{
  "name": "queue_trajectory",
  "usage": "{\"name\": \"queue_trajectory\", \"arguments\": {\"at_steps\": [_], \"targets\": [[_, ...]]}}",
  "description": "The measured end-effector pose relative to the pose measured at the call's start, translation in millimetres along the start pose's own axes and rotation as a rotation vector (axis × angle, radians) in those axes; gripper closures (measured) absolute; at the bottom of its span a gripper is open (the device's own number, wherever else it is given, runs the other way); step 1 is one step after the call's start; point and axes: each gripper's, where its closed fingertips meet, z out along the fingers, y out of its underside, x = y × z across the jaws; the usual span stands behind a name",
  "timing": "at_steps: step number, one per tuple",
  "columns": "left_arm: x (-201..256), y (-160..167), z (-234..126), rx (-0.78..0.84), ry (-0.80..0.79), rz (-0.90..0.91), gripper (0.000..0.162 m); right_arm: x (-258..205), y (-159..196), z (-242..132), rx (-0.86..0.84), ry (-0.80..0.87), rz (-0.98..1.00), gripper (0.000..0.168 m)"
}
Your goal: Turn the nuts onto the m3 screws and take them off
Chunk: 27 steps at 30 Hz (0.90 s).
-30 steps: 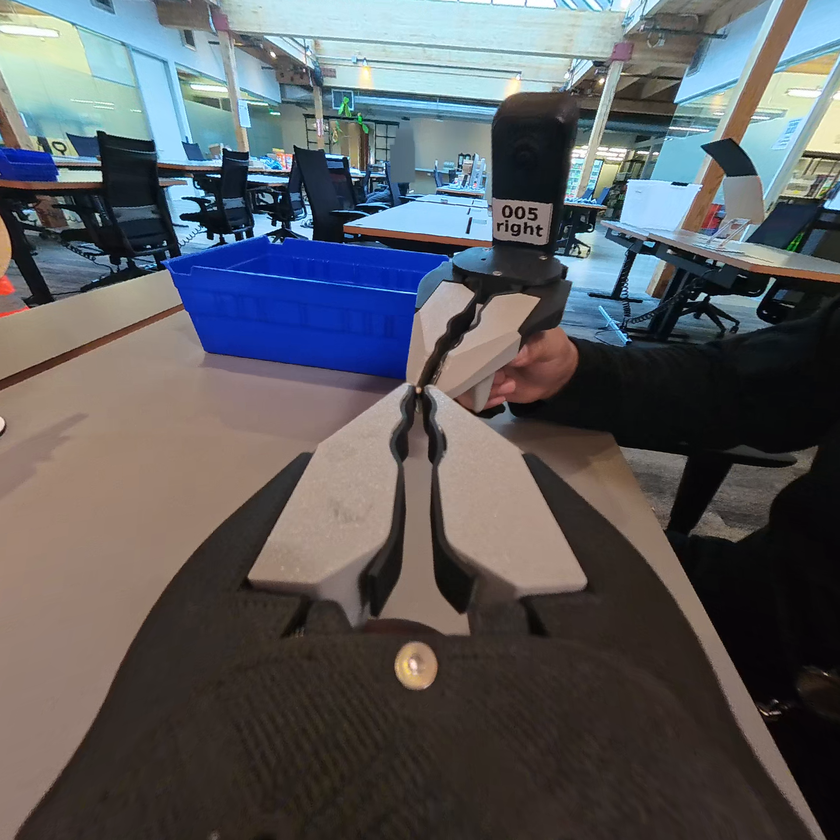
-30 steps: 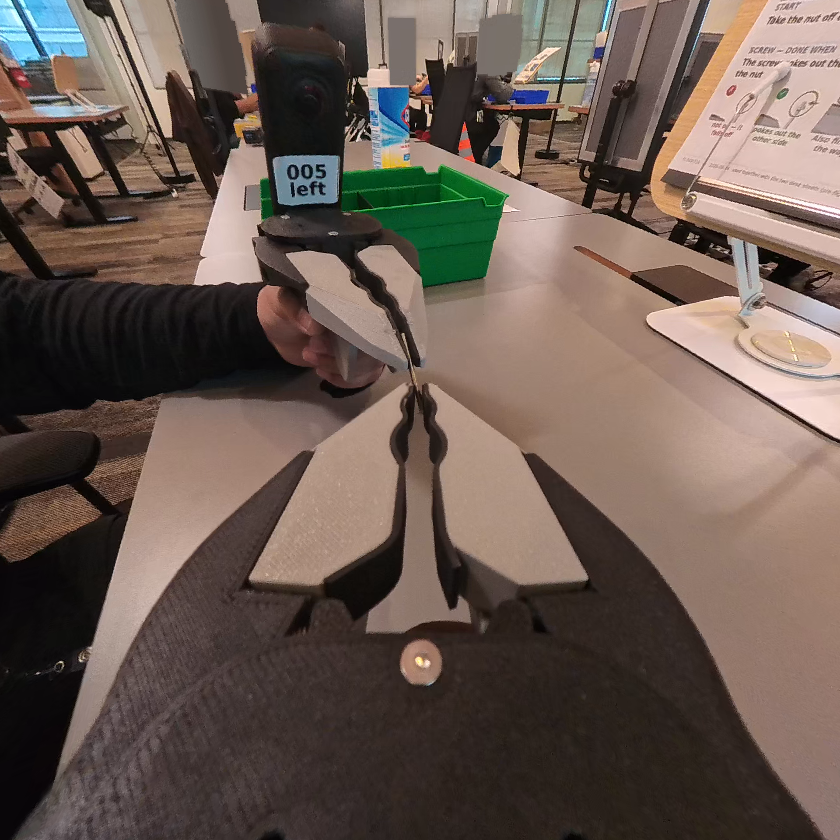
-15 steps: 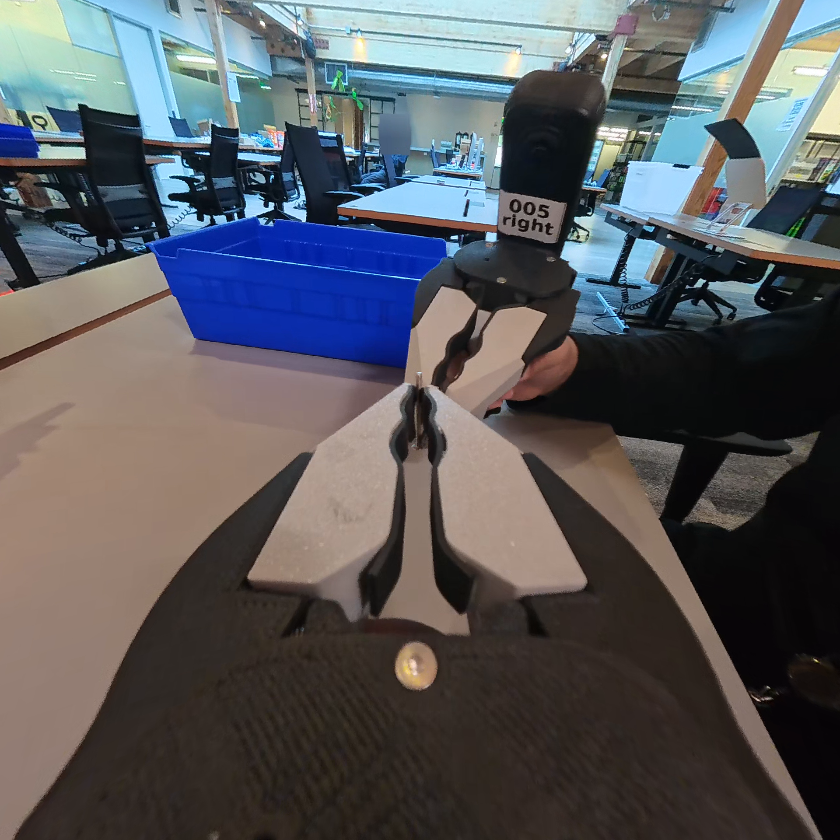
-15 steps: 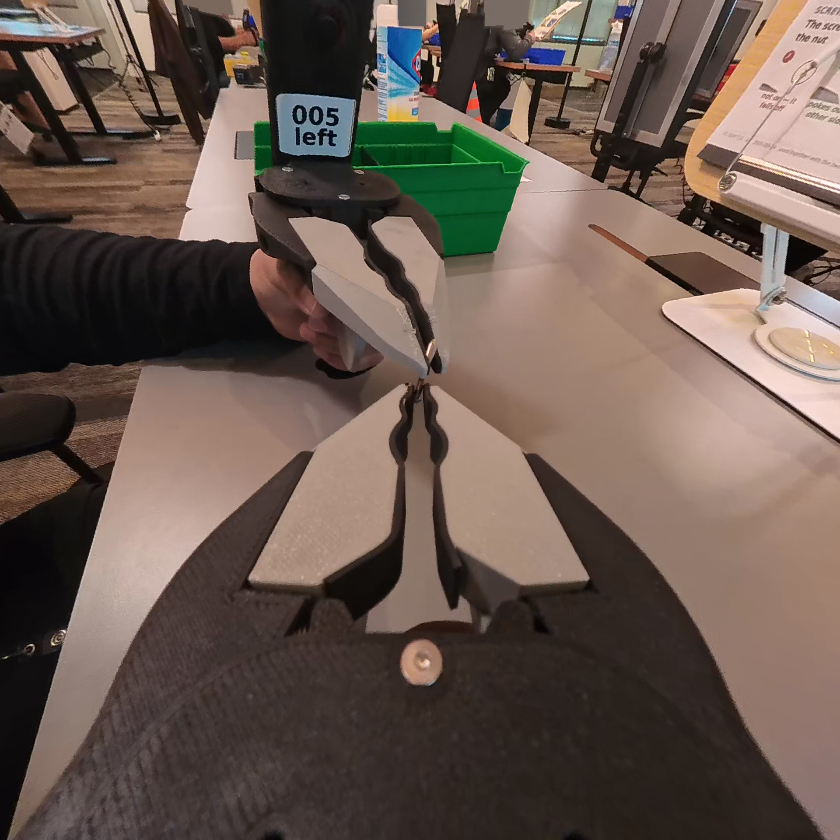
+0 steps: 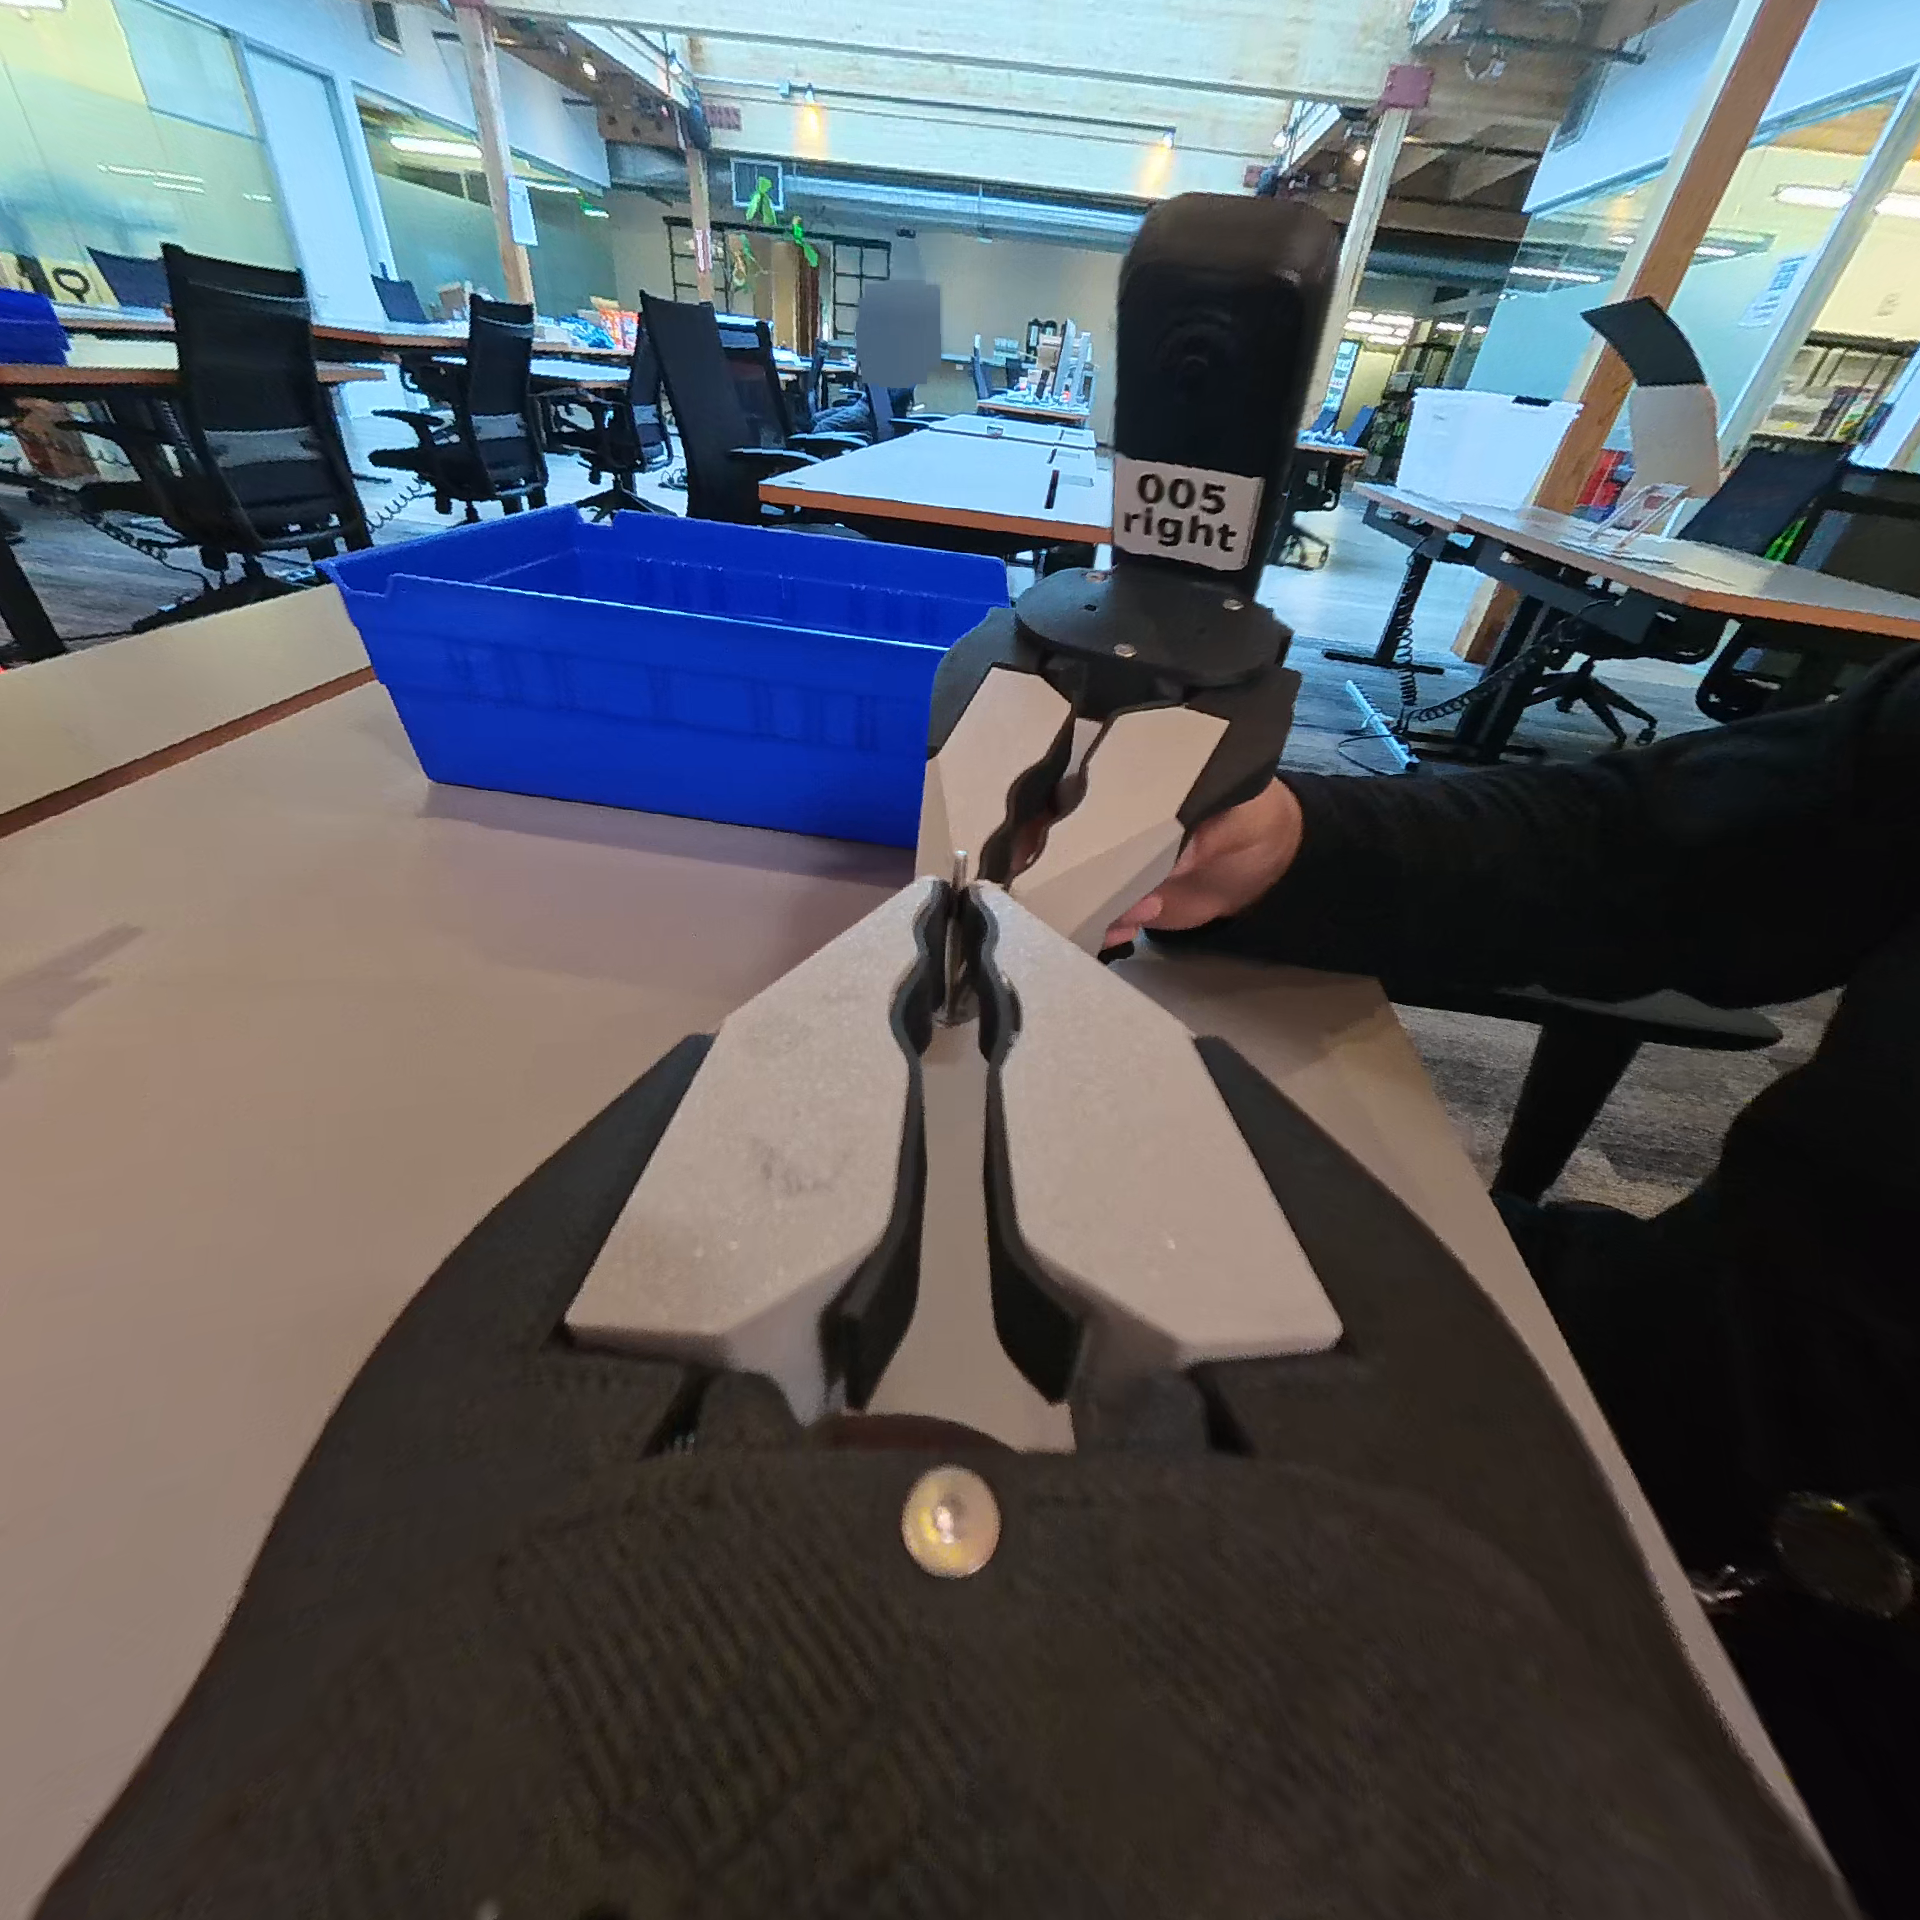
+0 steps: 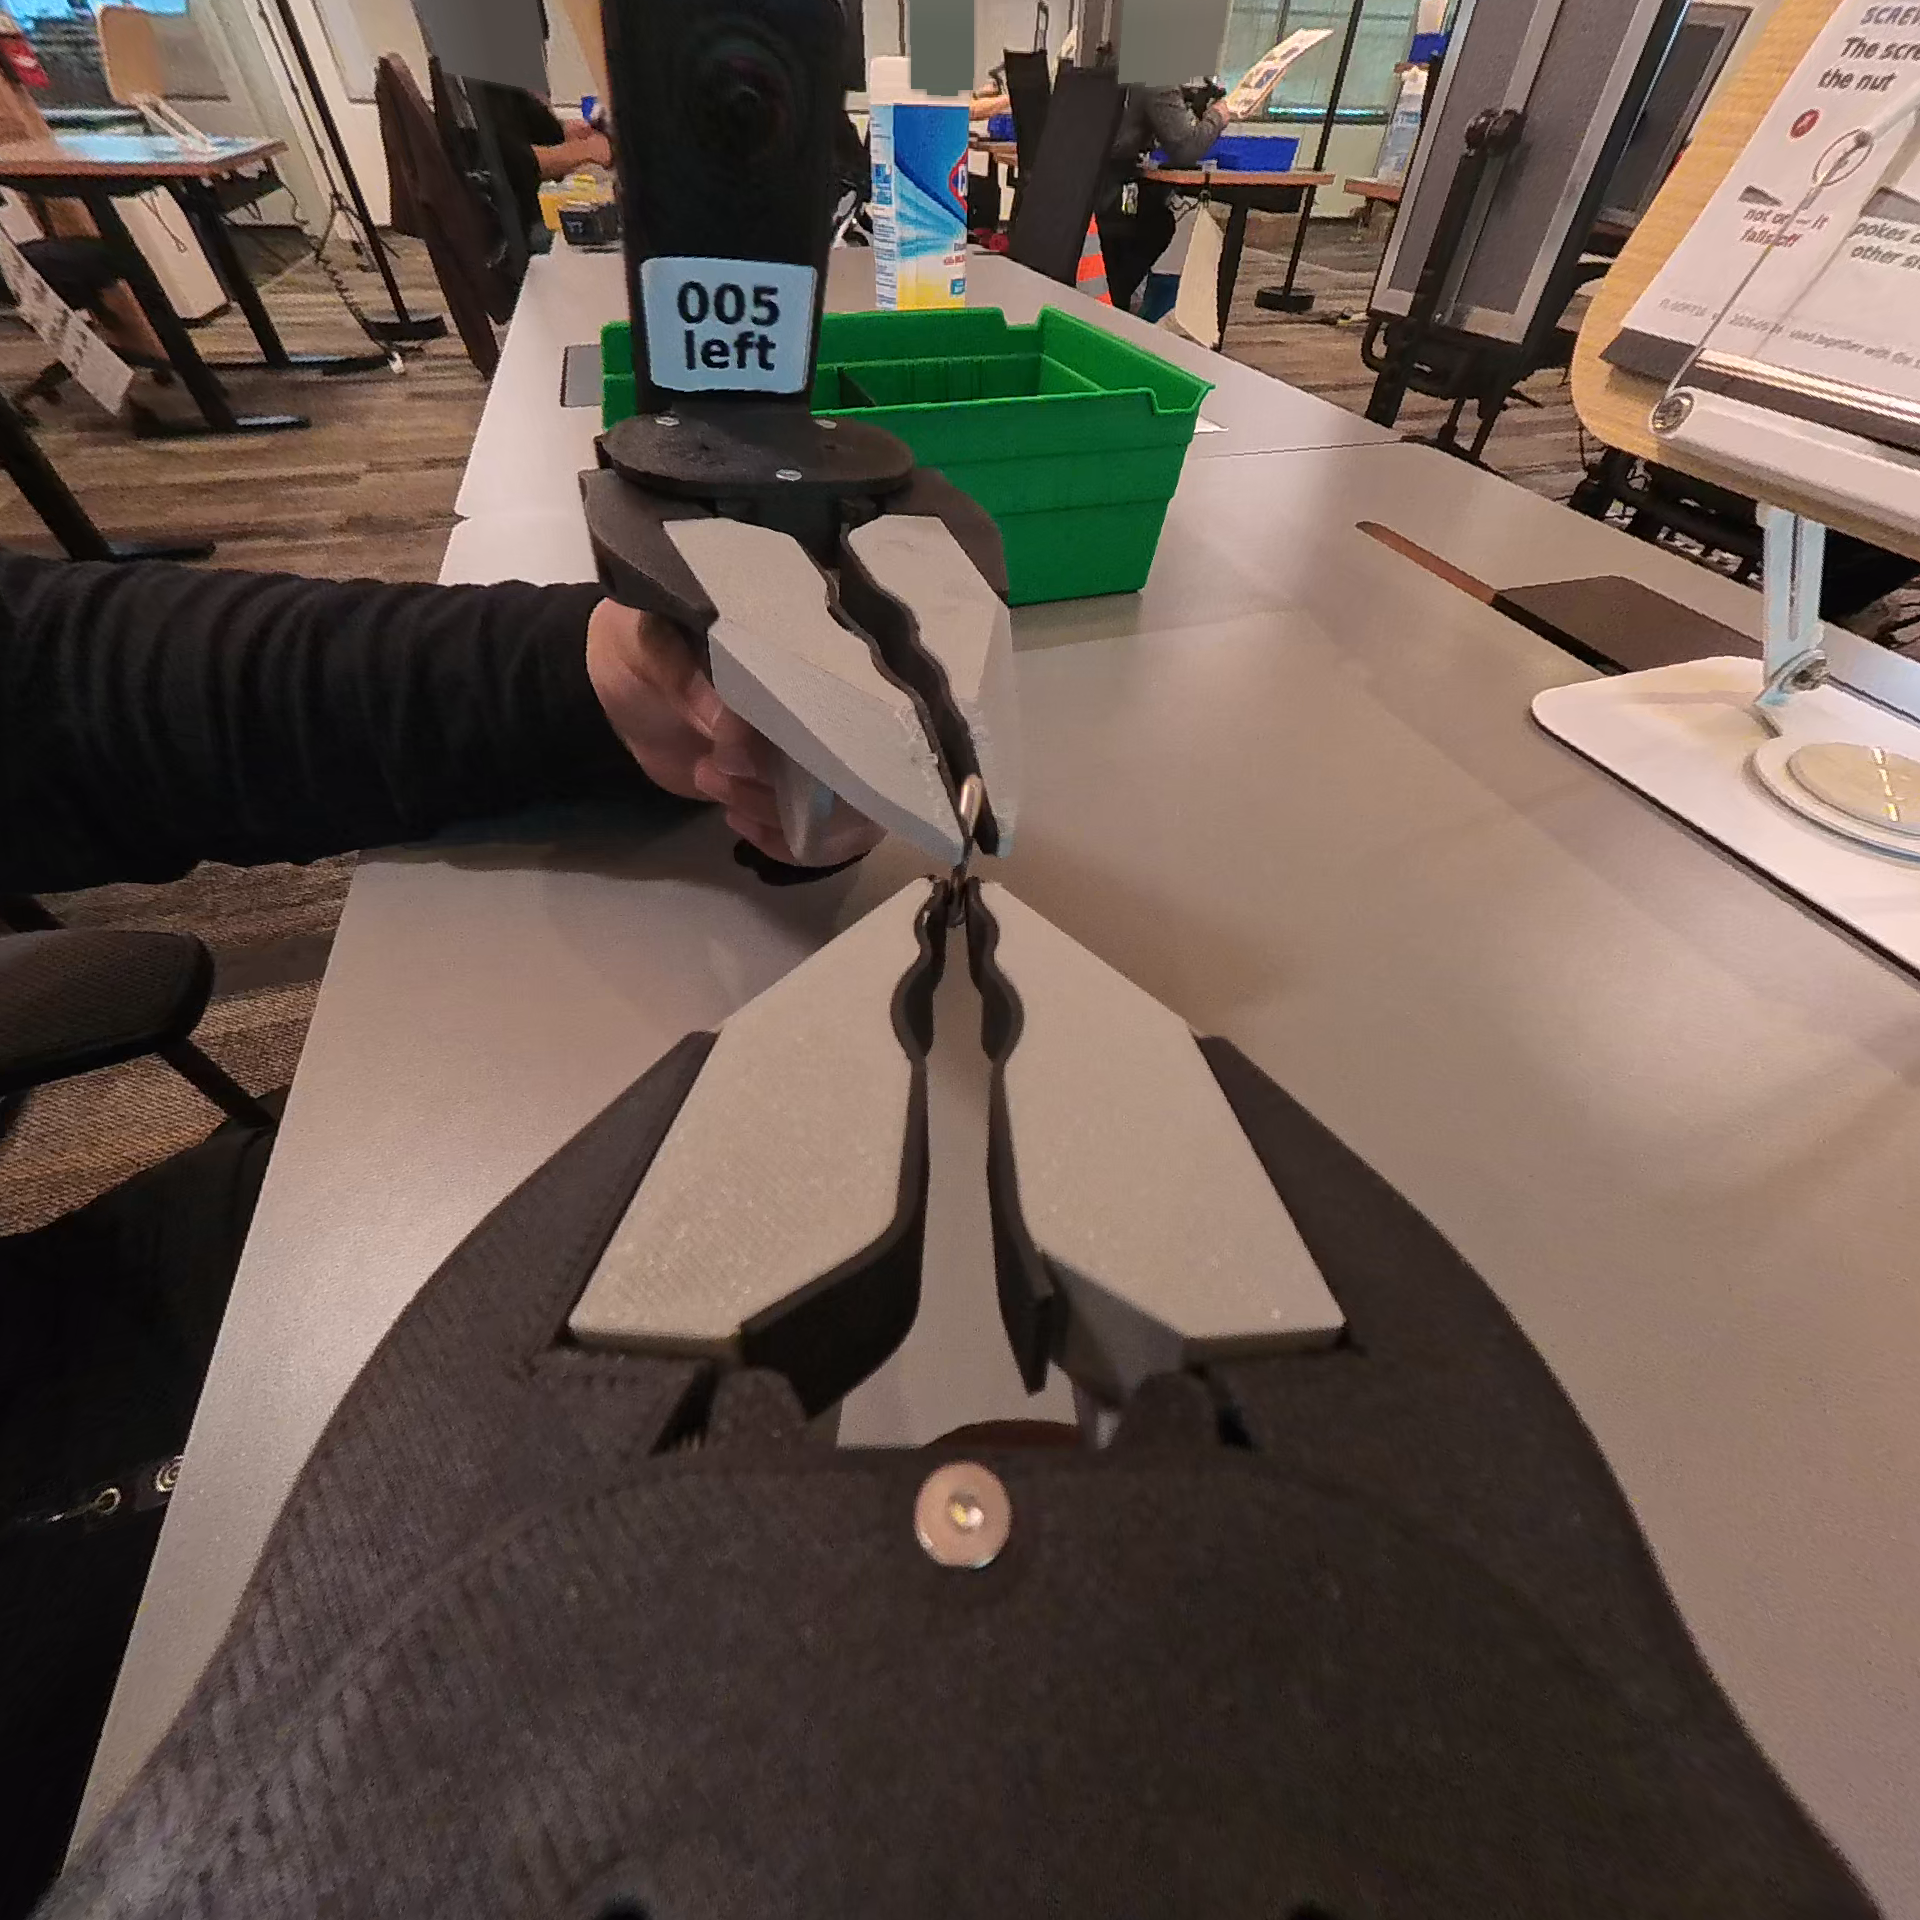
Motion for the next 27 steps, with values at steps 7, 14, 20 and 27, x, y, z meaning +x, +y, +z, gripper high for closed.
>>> {"name": "queue_trajectory", "arguments": {"at_steps": [7,14,20,27], "targets": [[-1,6,1,-0.029,-0.007,-0.004,0.161,1,3,0,-0.012,0.005,-0.003,0.168],[-5,7,-1,-0.049,-0.039,0.033,0.161,4,-1,-7,-0.003,0.022,-0.031,0.166],[-5,10,0,-0.06,-0.03,0.014,0.161,7,-15,-18,0.087,0.005,0.016,0.165],[0,14,3,-0.077,-0.008,0.022,0.161,3,-12,-12,0.081,-0.031,0.053,0.168]]}}
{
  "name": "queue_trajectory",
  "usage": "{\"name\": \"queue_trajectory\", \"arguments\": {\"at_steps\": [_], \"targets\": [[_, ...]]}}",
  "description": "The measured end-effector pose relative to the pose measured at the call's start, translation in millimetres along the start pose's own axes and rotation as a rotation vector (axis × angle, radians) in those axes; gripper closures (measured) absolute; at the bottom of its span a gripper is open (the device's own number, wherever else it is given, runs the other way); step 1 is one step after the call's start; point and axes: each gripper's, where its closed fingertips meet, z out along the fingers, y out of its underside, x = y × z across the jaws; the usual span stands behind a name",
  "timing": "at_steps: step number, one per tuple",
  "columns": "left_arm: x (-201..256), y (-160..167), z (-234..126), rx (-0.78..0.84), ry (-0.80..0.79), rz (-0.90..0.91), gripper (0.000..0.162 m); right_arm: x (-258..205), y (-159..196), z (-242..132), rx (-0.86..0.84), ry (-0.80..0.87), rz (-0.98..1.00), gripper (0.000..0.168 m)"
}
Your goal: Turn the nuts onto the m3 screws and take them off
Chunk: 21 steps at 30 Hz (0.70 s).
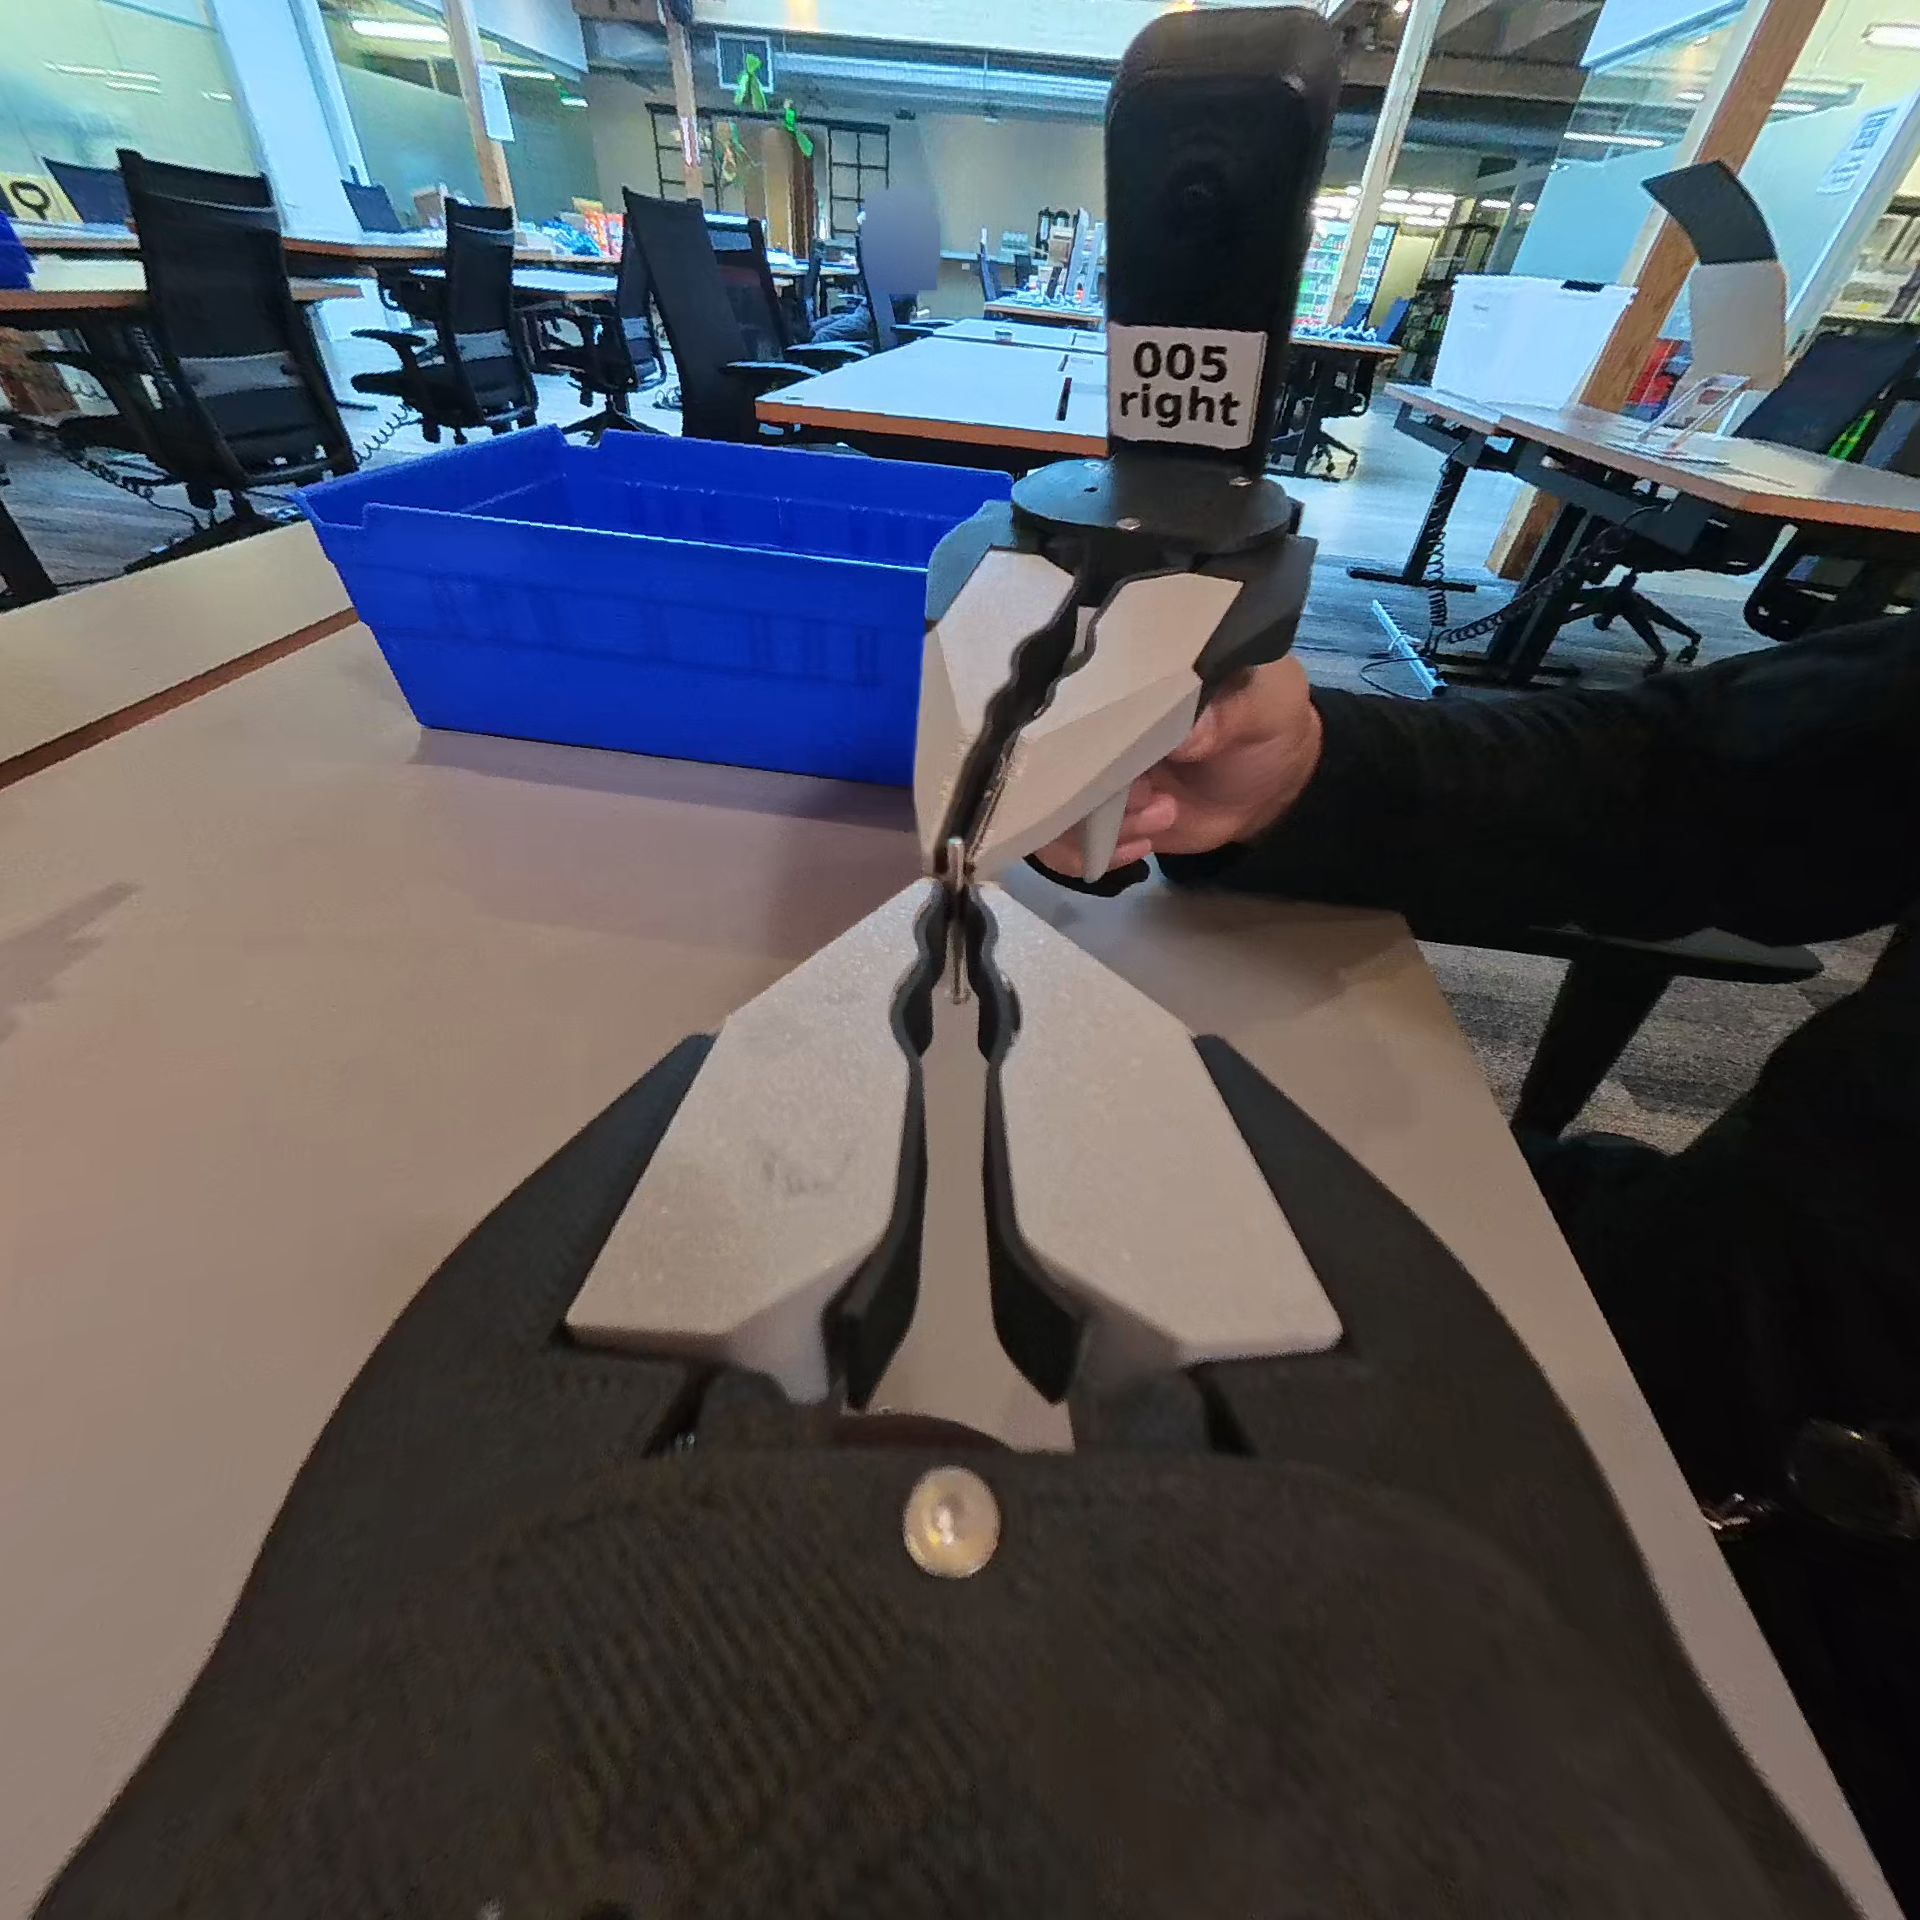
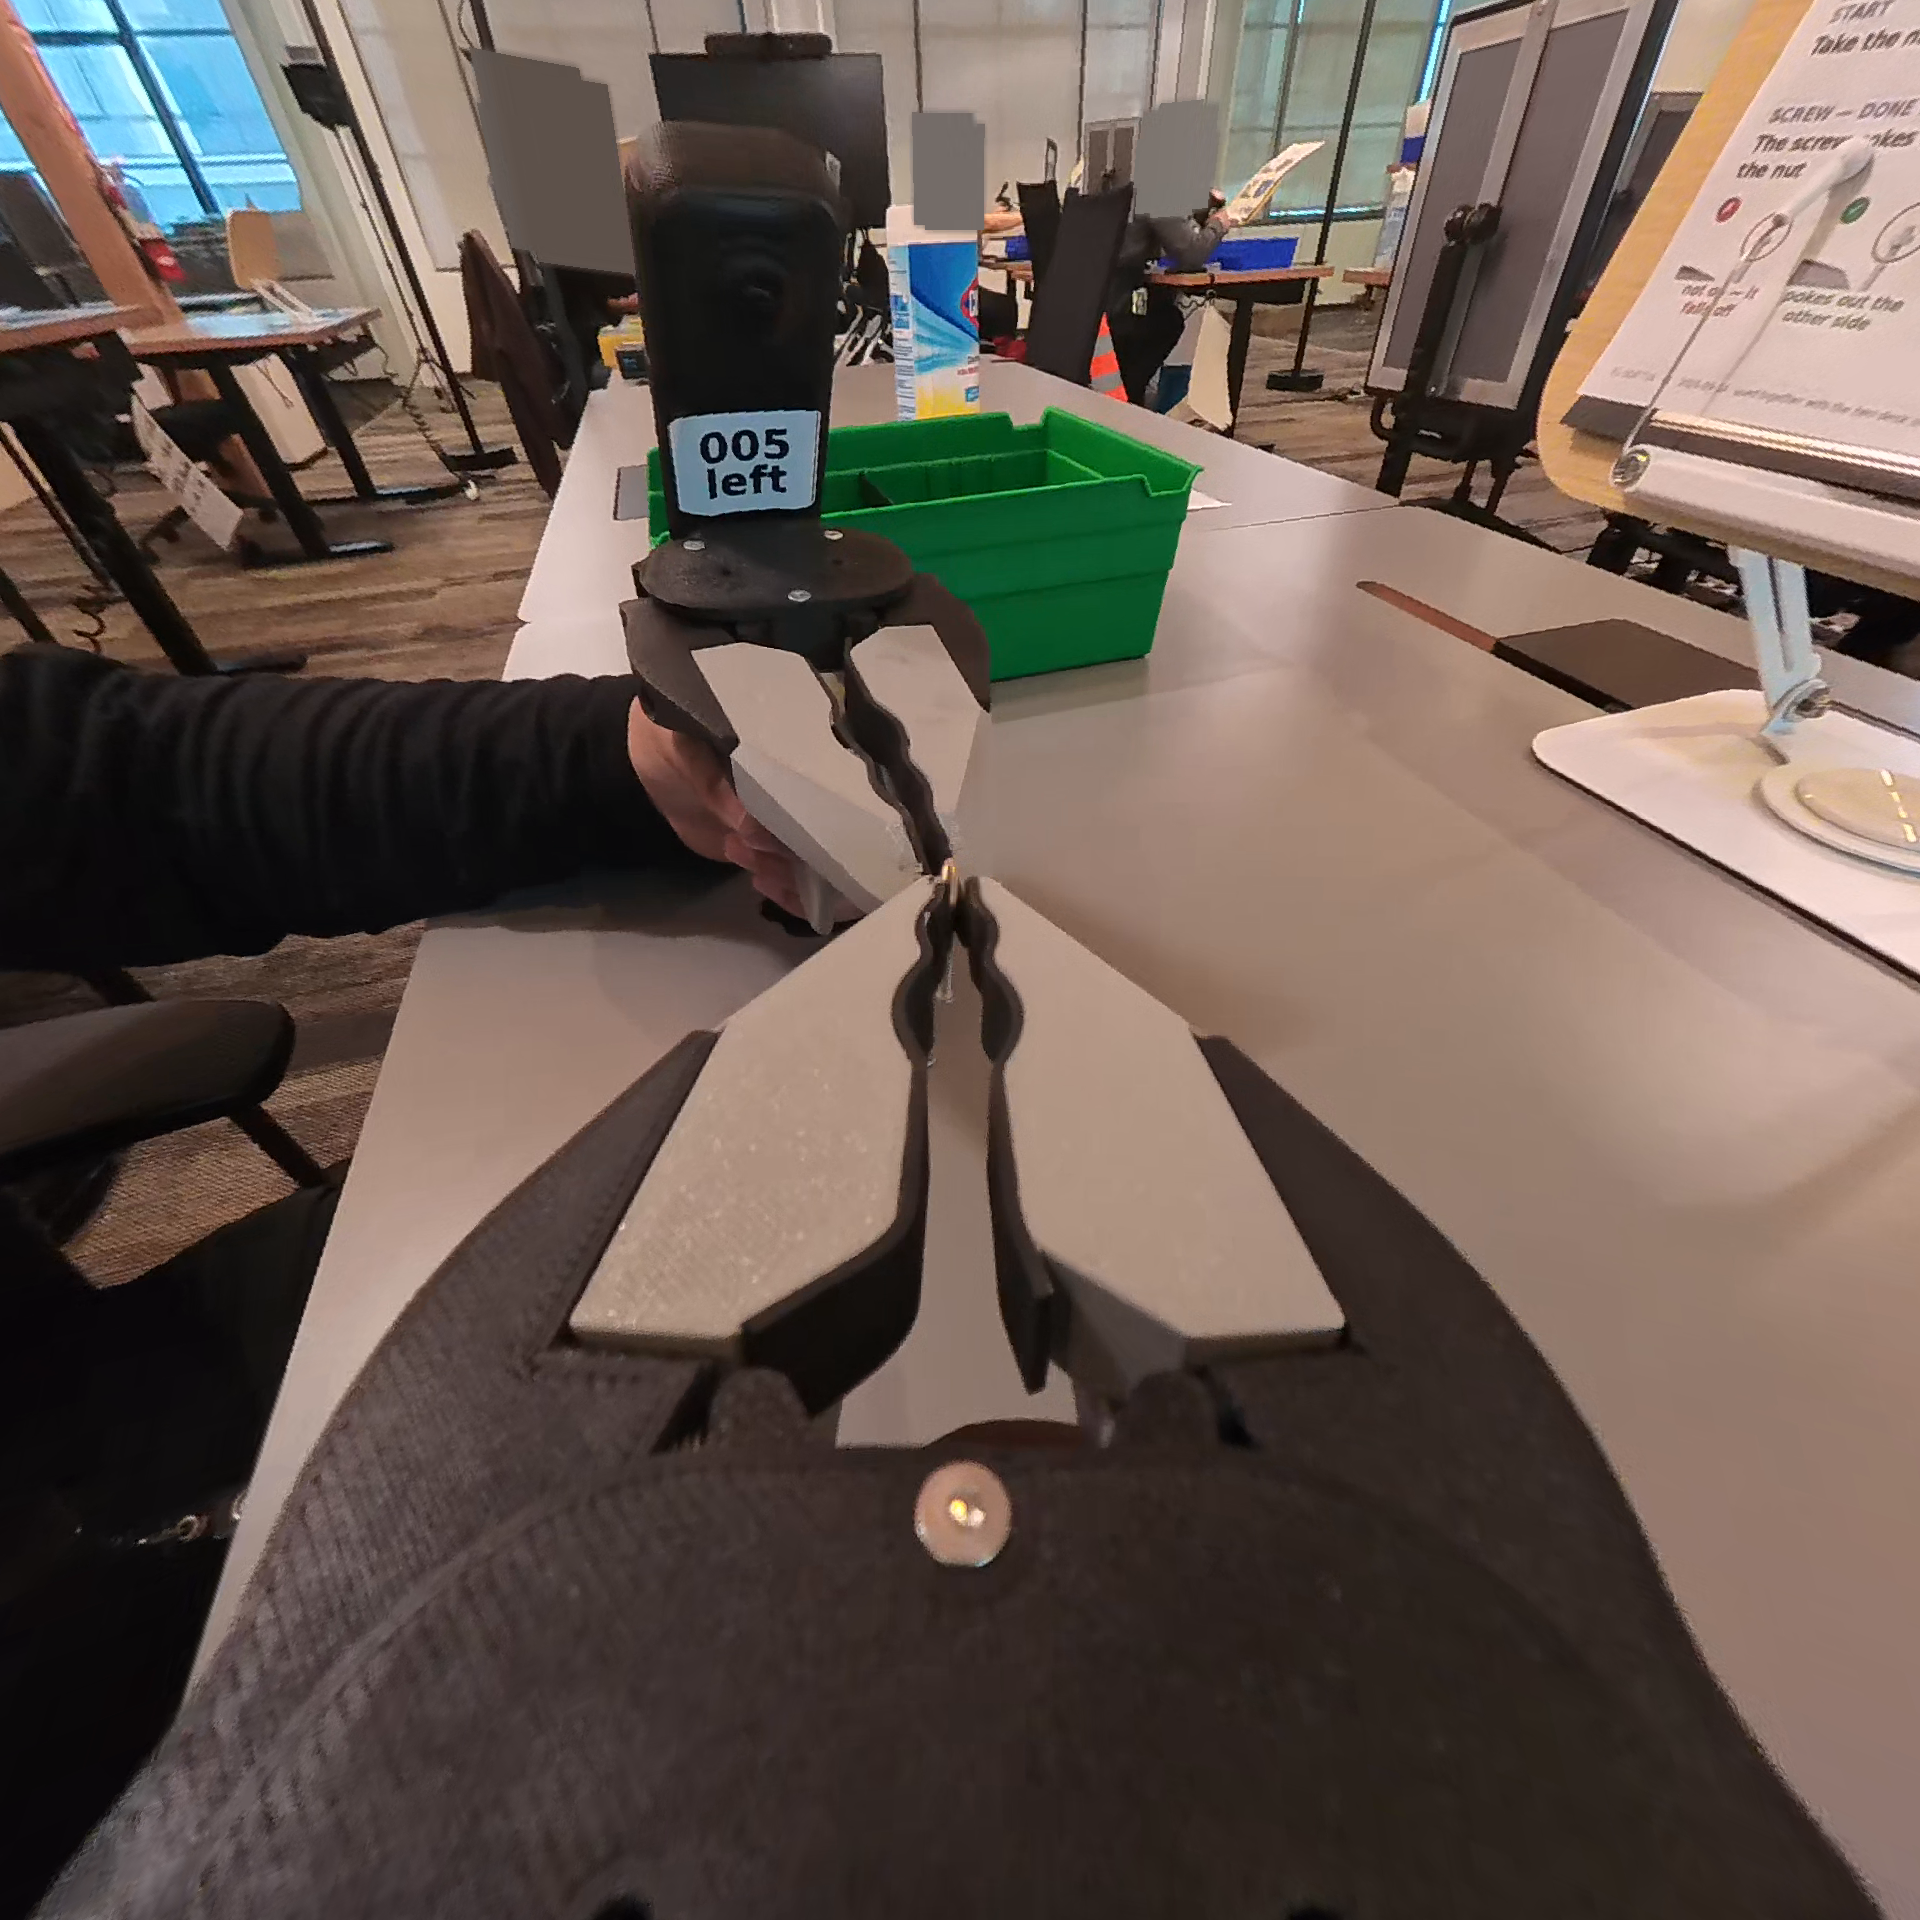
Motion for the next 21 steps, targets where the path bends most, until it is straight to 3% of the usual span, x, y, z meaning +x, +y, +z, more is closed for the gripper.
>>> {"name": "queue_trajectory", "arguments": {"at_steps": [21], "targets": [[5.7,-2.1,0.3,0.004,0.018,0.015,0.162,-5.7,-6.5,-0.7,0.043,-0.054,0.053,0.165]]}}
